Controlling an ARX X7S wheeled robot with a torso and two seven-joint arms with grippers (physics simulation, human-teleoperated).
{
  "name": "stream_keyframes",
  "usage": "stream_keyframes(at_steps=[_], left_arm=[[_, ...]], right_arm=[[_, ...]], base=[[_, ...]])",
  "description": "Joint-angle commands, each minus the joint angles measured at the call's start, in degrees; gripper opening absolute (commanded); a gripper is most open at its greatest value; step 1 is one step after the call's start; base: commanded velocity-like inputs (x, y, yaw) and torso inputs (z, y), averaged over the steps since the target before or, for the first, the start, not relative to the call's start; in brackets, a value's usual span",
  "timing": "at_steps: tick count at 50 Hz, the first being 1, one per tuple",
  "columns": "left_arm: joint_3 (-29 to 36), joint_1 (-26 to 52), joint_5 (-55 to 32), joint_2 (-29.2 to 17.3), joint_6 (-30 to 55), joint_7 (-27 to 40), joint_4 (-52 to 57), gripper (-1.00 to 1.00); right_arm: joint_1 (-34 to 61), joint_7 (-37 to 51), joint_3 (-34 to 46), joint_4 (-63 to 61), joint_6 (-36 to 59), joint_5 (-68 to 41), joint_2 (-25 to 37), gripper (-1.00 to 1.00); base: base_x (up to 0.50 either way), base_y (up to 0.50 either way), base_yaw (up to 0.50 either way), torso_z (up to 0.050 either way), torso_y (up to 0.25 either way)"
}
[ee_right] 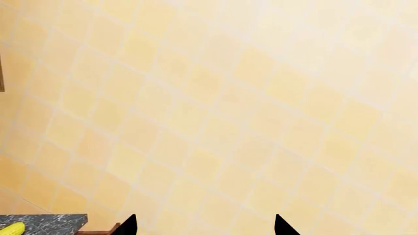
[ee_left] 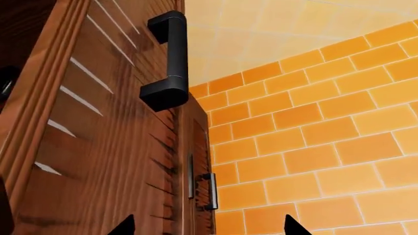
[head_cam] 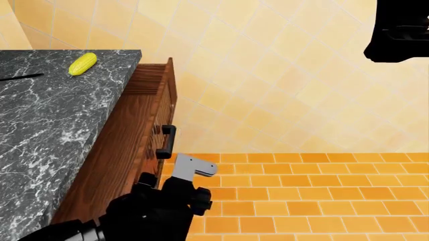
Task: Close the right drawer.
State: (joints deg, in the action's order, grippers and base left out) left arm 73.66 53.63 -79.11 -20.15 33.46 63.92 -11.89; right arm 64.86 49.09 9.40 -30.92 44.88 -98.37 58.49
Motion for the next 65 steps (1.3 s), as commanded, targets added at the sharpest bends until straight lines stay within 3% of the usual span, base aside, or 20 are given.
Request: stream_keyframes(at_steps=[1,65], left_arm=[[0.85,-0.9,-0.61,-0.49,-1.52,-0.94,-4.71,1.0],[1.98,-0.62,4.31,0.43,-3.8,-5.48,-22.36,1.0]], right_arm=[[0.19,0.03,0.07,-0.07,-0.04,-0.01,0.02,1.0],[0.68,0.39,0.33,-0.22,-0.05,-0.46,0.0,1.0]], base=[[0.0,0.0,0.0,0.0,0.0],[0.0,0.0,0.0,0.0,0.0]])
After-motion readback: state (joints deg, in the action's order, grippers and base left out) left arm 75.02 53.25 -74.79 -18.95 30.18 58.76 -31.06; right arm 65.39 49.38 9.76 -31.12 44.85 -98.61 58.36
